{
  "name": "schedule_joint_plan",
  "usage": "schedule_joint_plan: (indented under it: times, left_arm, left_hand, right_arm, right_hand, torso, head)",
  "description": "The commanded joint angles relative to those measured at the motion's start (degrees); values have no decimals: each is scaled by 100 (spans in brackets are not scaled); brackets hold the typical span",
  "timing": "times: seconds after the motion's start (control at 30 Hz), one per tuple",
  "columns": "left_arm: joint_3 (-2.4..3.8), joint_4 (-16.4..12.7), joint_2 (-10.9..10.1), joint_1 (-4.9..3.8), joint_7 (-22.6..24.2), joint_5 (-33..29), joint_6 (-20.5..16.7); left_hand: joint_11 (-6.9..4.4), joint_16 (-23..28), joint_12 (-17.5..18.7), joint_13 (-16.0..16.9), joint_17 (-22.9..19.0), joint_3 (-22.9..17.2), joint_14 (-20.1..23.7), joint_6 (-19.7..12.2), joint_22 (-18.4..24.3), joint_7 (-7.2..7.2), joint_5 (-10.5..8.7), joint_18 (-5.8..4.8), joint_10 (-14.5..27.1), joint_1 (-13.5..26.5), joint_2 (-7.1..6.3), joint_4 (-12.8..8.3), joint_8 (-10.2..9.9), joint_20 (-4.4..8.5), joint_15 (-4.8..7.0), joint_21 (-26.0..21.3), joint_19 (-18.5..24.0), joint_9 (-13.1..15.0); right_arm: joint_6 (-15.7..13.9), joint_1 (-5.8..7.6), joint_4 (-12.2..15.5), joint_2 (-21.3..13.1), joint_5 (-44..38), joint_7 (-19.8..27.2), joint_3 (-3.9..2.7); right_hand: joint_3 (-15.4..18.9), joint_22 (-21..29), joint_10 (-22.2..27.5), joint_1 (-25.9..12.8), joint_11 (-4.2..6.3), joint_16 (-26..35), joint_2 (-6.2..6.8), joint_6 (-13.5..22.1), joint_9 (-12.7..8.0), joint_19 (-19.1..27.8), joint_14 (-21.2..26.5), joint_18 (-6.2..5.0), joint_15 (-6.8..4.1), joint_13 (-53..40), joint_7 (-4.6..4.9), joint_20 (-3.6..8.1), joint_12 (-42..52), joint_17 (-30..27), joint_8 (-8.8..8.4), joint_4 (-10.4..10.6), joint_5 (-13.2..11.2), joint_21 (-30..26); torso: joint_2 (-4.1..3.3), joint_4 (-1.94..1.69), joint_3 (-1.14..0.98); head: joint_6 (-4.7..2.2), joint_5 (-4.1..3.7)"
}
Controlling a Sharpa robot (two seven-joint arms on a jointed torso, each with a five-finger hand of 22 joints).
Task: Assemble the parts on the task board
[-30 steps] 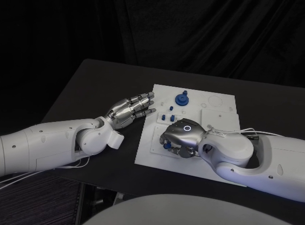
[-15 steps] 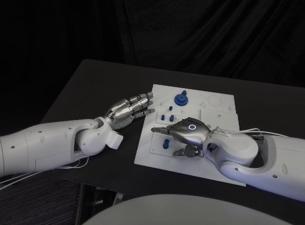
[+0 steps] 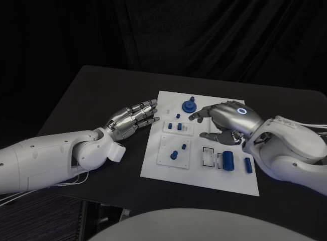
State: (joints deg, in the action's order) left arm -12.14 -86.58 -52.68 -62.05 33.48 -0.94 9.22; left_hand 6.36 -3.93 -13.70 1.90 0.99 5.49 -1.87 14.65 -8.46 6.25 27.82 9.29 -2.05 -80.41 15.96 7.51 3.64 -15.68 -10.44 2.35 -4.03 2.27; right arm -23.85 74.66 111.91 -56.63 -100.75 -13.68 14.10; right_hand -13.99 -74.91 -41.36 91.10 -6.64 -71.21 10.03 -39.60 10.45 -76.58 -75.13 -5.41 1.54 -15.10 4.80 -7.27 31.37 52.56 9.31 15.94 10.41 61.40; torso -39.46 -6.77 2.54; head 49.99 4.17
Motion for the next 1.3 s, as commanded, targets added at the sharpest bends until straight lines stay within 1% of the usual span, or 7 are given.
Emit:
schedule_joint_plan:
  times: [0.03,0.13,0.17,0.2,0.53,0.87,1.3]
  left_arm:
    - [5,-33,-11,8,71,-16,-11]
    - [5,-41,-24,8,71,-16,-29]
    - [5,-45,-27,8,70,-16,-37]
    - [5,-48,-28,8,71,-17,-41]
    - [5,-66,-28,8,78,-17,-50]
    - [5,-56,-57,9,85,-17,-43]
    - [5,-49,-65,11,78,-16,-24]
  left_hand:
    - [-13,-16,-9,1,3,-33,-14,33,0,28,31,13,-6,-4,18,5,26,9,12,31,-36,6]
    - [-13,-19,-13,2,4,-34,-16,38,-2,28,32,13,-7,-4,17,5,28,8,12,32,-38,7]
    - [-13,-22,-17,2,4,-34,-17,42,-6,28,32,13,-8,-4,15,5,29,8,12,33,-40,7]
    - [-13,-22,-21,3,4,-34,-17,48,-10,28,32,13,-9,-3,13,5,31,8,12,35,-42,8]
    - [-14,-25,-27,4,5,-33,-19,54,-13,28,33,14,-11,-3,8,6,34,8,13,37,-45,9]
    - [-10,-31,-33,5,6,-36,-23,57,-11,25,37,16,-15,-2,2,7,37,6,13,38,-47,10]
    - [-8,-32,-34,5,6,-38,-24,55,-14,22,40,17,-16,-3,0,6,37,5,13,39,-49,10]
  right_arm:
    - [-504,189,202,-384,1226,62,2]
    - [-381,279,278,-650,1549,-43,4]
    - [-276,308,304,-768,1658,-149,4]
    - [-175,324,323,-857,1727,-272,5]
    - [1062,89,457,-1513,1289,-1963,13]
    - [1461,-235,456,-1576,864,-2744,16]
    - [1465,-520,354,-1398,820,-2793,17]
  right_hand:
    - [-95,-722,-452,51,97,15,-51,-321,60,-14,25,-55,-31,-201,185,-6,491,-80,133,-22,137,-31]
    - [-53,-660,-1021,17,322,203,-51,-1077,280,92,159,-81,-249,-915,296,118,1714,-363,593,-132,265,-257]
    - [-19,-693,-835,-127,377,141,-82,-1081,421,3,17,-95,-296,-1857,165,248,2899,-245,828,-135,269,-146]
    - [69,-799,-2393,-397,489,-166,-155,-1285,580,-197,-253,7,-352,-4155,116,252,4366,279,1130,-13,232,226]
    - [164,-1329,-4864,-2661,909,-1784,-244,-1591,1671,-1127,-1437,400,-675,-7490,-339,610,5863,3503,2503,79,501,2262]
    - [3,-1465,-4864,-3695,982,-1879,-38,-1850,1955,-1294,-1487,508,-833,-7490,-425,764,5863,3744,2356,114,191,2735]
    - [39,-1454,-4864,-3918,962,-1879,-1,-1848,2142,-1279,-1487,499,-831,-7490,-404,767,5863,3744,2250,117,-174,2711]
  torso:
    - [4,-13,-1]
    - [-5,-8,1]
    - [-11,0,2]
    - [-11,1,3]
    - [-23,6,22]
    - [-47,-25,-13]
    - [-22,6,-12]
  head:
    - [1,-146]
    - [1,-243]
    - [1,-272]
    - [1,-302]
    - [1,-727]
    - [1,-1395]
    - [1,-1449]
